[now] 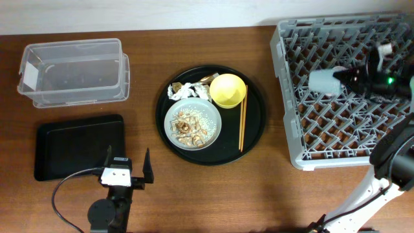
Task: Sort waste into correct bins and load items into the dishwasher rack
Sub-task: 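Carry the blue cup to the dish rack and set it down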
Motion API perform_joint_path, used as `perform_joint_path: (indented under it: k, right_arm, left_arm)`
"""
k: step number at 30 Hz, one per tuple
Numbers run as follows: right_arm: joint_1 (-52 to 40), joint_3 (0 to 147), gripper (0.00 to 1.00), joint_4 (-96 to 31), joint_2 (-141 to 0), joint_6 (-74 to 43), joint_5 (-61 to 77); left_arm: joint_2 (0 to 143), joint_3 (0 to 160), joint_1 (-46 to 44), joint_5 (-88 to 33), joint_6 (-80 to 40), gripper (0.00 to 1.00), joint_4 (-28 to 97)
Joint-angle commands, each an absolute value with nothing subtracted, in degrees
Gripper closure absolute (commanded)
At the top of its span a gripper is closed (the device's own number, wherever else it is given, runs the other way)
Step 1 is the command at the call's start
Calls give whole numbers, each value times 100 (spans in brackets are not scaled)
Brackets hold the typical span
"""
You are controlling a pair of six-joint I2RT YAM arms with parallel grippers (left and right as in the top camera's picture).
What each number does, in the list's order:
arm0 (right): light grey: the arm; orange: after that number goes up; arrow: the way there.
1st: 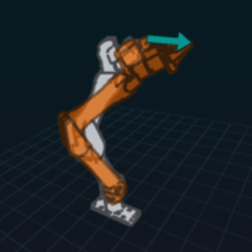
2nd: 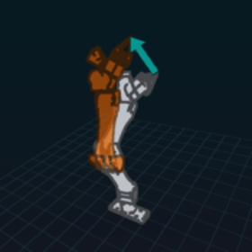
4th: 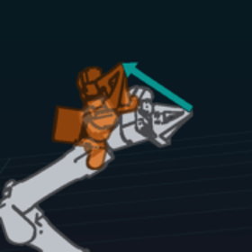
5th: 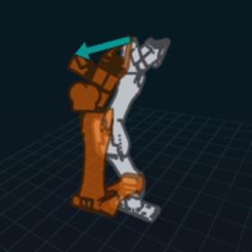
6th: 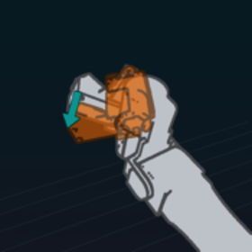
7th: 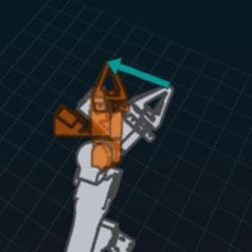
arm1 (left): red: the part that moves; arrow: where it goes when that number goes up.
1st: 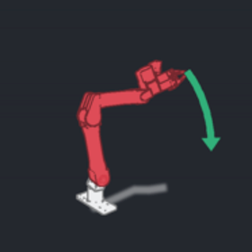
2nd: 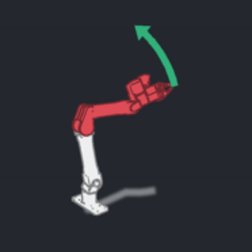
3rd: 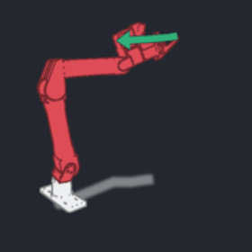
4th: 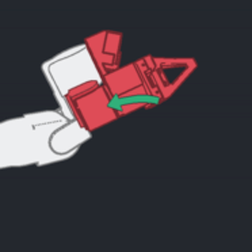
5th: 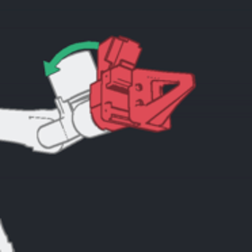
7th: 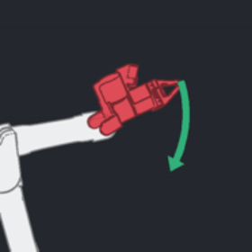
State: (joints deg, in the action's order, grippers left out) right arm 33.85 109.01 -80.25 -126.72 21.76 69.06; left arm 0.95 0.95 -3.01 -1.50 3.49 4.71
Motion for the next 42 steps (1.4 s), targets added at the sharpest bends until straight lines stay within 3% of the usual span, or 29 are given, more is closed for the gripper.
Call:
perform_joint_path:
  k: [1, 10, 18, 32, 42]
  right_arm:
    - [3540, 10464, 96, -7985, -12704, 2333, 7474]
    - [3555, 10370, 96, -8444, -12704, 2335, 8287]
    - [3516, 10252, 96, -8595, -12704, 2379, 7081]
    - [3199, 9963, 96, -8503, -12704, 2480, 7321]
    - [3621, 9963, 91, -8165, -12704, 2025, 6372]
  left_arm:
    - [73, 51, -327, -128, 416, 1, 473]
    - [73, 51, -327, -126, 416, 1, 473]
    - [73, 51, -327, -126, 416, 1, 473]
    - [73, 51, -327, -126, 416, 1, 473]
    - [73, 51, -327, -126, 416, 1, 473]
